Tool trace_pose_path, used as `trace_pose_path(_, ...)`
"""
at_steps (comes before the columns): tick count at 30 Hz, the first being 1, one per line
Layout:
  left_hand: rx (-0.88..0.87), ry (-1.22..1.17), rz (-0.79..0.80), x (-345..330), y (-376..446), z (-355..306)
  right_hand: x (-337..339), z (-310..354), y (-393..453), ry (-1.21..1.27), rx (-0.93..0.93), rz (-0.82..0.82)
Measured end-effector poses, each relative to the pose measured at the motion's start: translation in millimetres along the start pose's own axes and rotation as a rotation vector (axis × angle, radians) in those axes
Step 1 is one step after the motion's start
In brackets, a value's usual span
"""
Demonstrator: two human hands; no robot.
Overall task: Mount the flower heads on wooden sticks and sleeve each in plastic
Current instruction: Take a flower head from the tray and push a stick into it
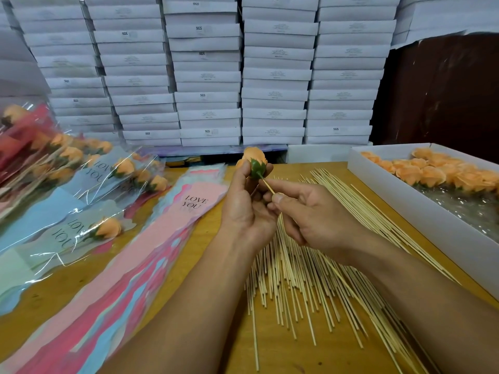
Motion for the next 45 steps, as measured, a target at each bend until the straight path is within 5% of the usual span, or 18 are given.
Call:
trace_pose_path(11, -0.065, 0.062, -0.012, -3.1, -2.1, 0.0, 2.2, -2.8, 0.1, -0.001, 0.003, -0.017)
trace_pose_path(28, -0.238, 0.235, -0.313, 2.8, -2.4, 10.5, 8.1, -23.8, 0.6, 0.017, -0.137, -0.11)
trace_pose_path(33, -0.293, 0.764, -0.504, -0.9, 0.6, -21.6, 21.7, -28.8, 2.8, 0.0, -0.205, -0.225)
trace_pose_path(37, -0.278, 1.735, -0.654, 13.9, 11.5, -73.6, 25.8, -31.9, 3.7, 0.037, -0.241, -0.226)
trace_pose_path(40, -0.249, 2.237, -0.7, 35.5, 11.9, -105.5, 27.2, -34.0, 3.7, 0.03, -0.252, -0.222)
trace_pose_path(45, -0.042, 2.501, -0.597, 84.7, 19.0, -123.2, 26.3, -38.8, 4.5, 0.011, -0.268, -0.204)
Point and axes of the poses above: each hand's wrist, its own y-axis towards the middle knuckle, its own x-axis out of the back of the hand, z = x × y, the point moved 3 cm from there along y, towards the middle knuckle, and after that the axes turned 11 degrees about x, right-handed, at the moved point
